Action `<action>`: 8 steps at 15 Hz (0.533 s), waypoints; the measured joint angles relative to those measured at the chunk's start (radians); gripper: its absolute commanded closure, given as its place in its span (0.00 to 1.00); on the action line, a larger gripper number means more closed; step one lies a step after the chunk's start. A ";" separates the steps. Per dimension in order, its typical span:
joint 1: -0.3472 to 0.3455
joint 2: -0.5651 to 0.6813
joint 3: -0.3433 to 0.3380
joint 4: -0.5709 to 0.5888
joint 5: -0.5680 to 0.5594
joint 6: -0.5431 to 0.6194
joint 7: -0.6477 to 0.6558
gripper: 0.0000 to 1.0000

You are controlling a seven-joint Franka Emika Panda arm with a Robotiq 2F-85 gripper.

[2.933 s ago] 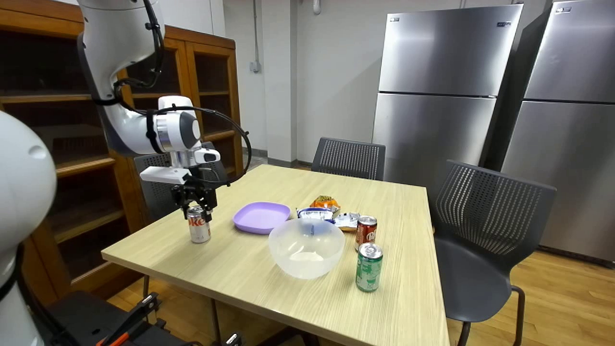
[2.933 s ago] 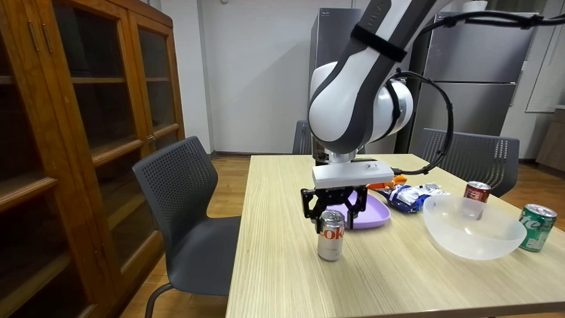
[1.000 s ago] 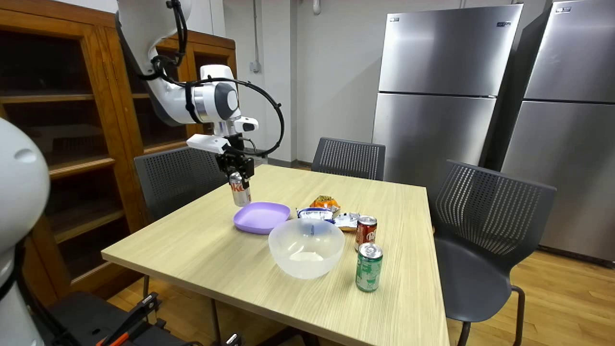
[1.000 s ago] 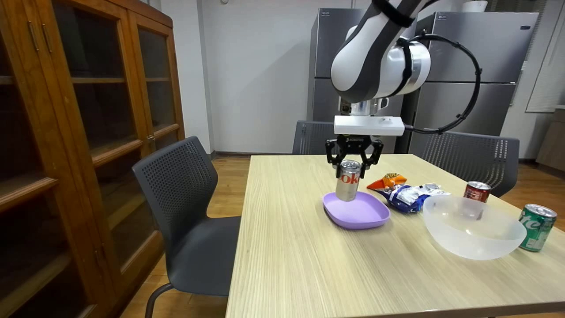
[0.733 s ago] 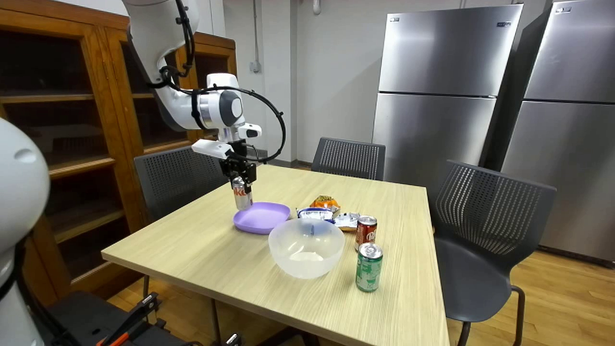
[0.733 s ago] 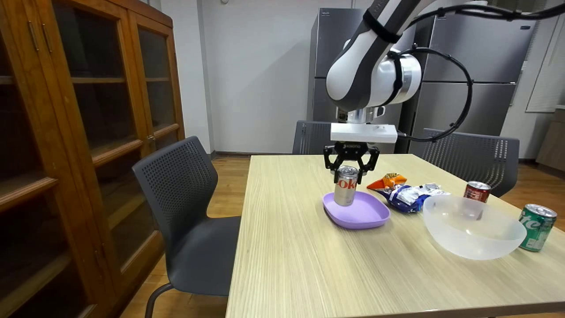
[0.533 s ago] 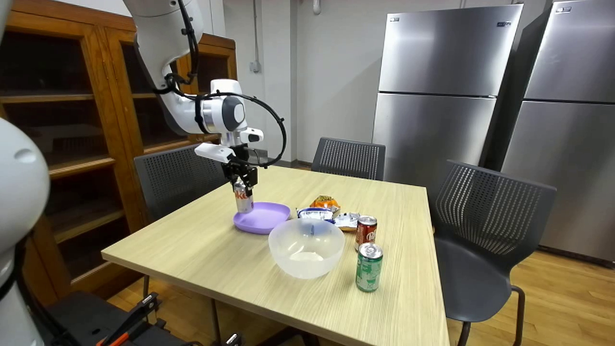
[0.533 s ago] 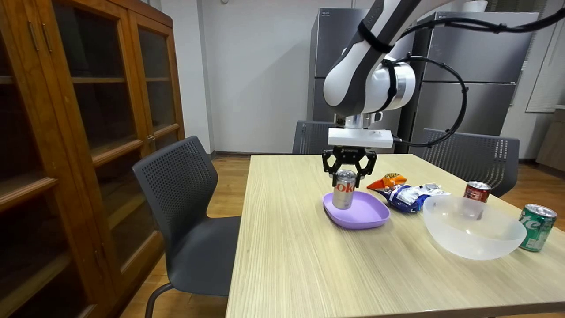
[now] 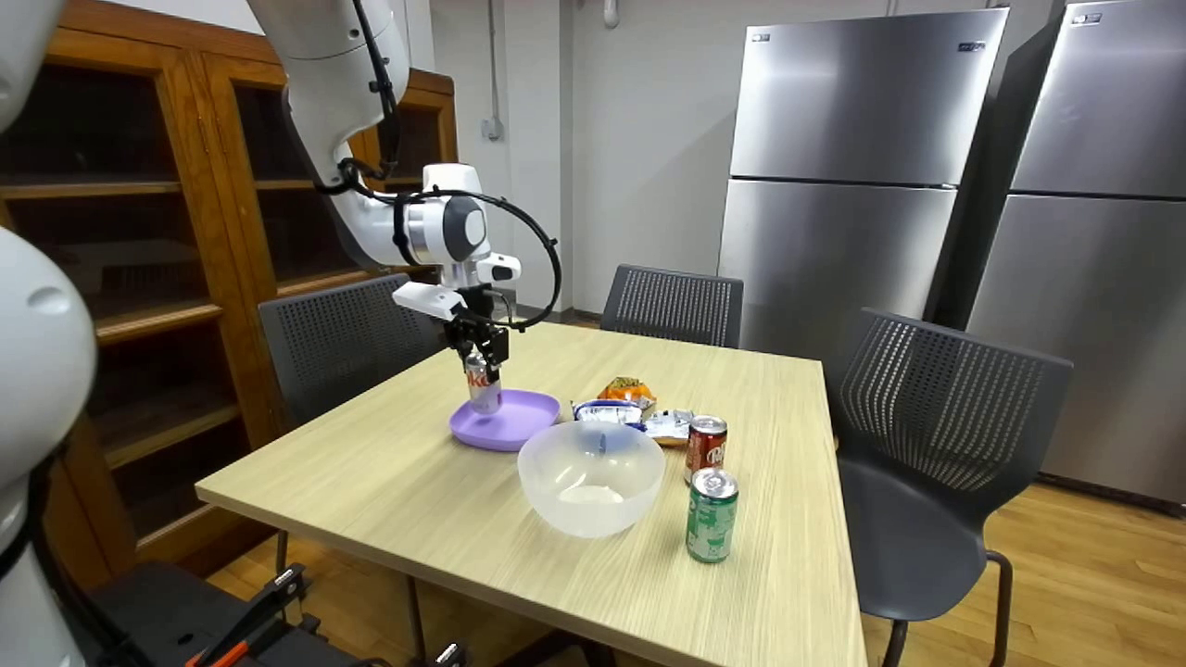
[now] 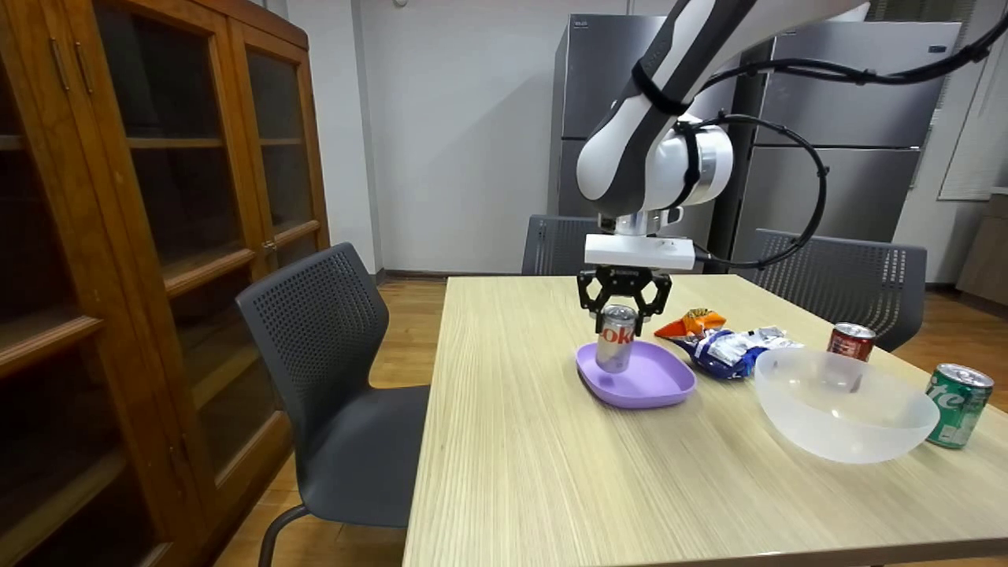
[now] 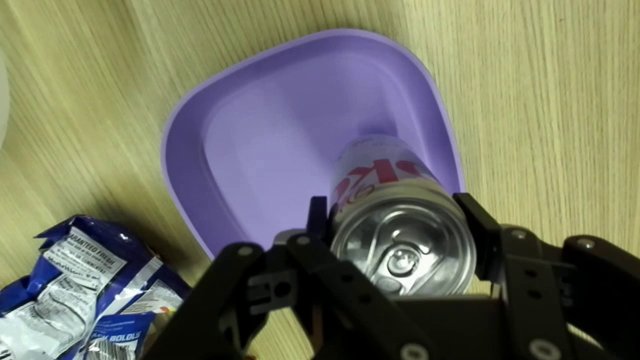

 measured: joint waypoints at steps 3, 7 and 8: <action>0.000 0.029 0.000 0.030 0.026 -0.004 0.000 0.62; 0.000 0.061 -0.001 0.062 0.048 -0.005 0.000 0.12; 0.000 0.065 -0.002 0.066 0.052 -0.006 0.000 0.11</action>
